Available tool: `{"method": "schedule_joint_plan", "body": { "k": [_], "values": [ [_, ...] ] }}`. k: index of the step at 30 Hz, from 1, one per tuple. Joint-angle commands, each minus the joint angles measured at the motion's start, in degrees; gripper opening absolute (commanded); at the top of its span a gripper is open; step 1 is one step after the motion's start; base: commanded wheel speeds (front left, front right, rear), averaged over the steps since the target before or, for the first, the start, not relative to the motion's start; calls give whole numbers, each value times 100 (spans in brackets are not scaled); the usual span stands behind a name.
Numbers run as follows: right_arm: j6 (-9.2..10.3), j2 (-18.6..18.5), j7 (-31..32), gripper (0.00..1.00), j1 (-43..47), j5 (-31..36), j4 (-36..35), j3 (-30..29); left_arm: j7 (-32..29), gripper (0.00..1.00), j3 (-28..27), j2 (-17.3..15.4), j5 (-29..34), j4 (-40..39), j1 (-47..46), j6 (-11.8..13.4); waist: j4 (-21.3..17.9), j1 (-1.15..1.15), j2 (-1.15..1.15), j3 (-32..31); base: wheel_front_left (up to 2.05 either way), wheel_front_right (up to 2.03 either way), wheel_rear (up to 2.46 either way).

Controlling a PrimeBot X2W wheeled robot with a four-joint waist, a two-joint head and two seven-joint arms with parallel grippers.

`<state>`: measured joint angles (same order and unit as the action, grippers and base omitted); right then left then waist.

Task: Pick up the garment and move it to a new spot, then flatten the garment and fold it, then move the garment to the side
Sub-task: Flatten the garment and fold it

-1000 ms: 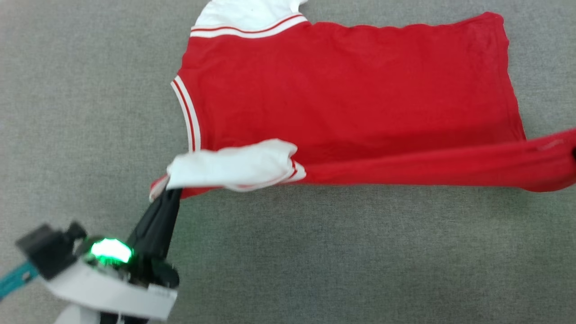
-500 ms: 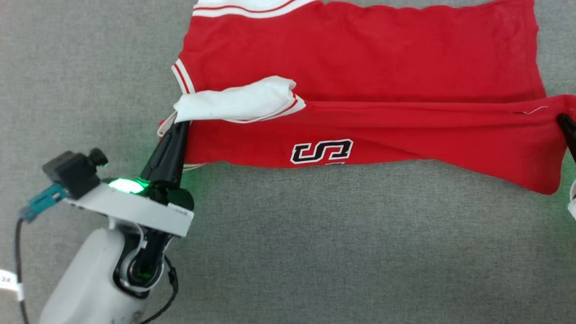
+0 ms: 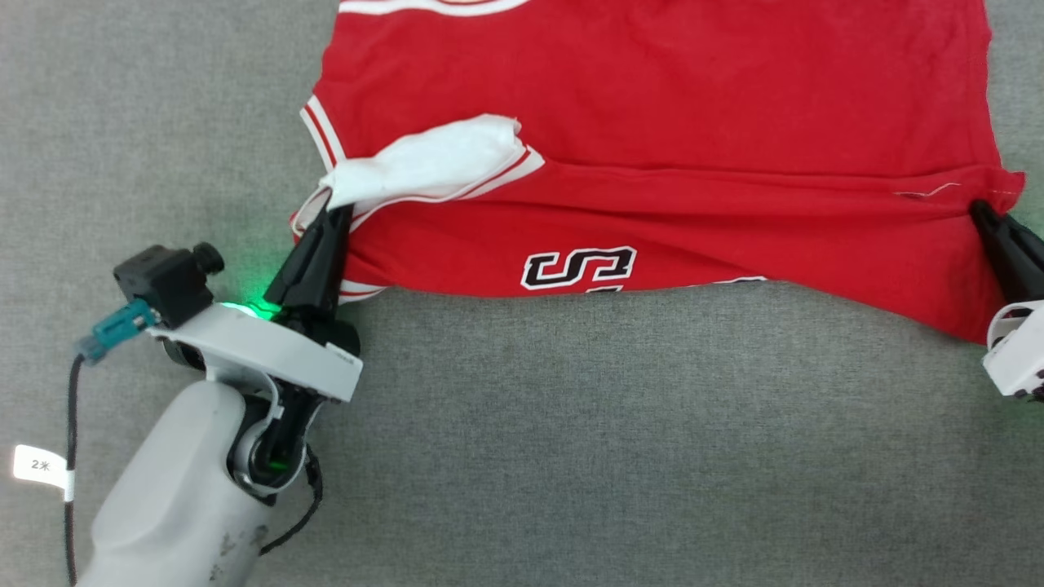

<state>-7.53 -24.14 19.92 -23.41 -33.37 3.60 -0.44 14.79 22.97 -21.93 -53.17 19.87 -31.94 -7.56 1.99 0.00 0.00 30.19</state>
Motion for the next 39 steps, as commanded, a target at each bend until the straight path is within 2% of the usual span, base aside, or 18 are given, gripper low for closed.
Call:
{"method": "schedule_joint_plan", "body": {
  "k": [1,5,10,15,20,21,27,30,34,39],
  "values": [
    [10,51,-115,100,-63,50,56,63,-23,100,41,-146,89,305,148,24,3,0,0,-151,0,0,0],
    [10,99,-360,100,-30,104,50,139,-98,100,244,-467,511,201,83,71,11,0,0,-448,0,0,0],
    [10,184,-624,100,53,103,-21,129,-754,100,450,-1087,808,-263,98,160,13,0,0,-860,0,0,0],
    [10,302,-785,100,124,93,-70,124,-1965,100,557,-1786,739,-1115,-17,268,-19,0,0,-1153,0,0,0],
    [10,358,-852,100,176,53,-103,183,-3557,100,616,-2327,269,-1775,-236,441,-73,0,0,-1217,0,0,0],
    [10,358,-852,100,176,53,-103,183,-3557,100,616,-2327,269,-1775,-236,441,-73,0,0,-1217,0,0,0],
    [10,390,-948,100,110,14,-100,135,-5460,100,826,-2601,-549,-1871,-648,553,-213,0,0,-1071,0,0,0],
    [10,424,-989,100,64,-2,-79,171,-6221,100,987,-2617,-842,-1772,-796,630,-326,0,0,-951,0,0,0],
    [10,454,-1017,100,7,-4,-70,186,-6505,100,1013,-2498,-976,-1543,-957,761,-488,0,0,-764,0,0,0],
    [10,483,-1066,100,-51,-21,-50,199,-6463,100,978,-2349,-1061,-1114,-1031,741,-677,0,0,-580,0,0,0]
  ]
}}
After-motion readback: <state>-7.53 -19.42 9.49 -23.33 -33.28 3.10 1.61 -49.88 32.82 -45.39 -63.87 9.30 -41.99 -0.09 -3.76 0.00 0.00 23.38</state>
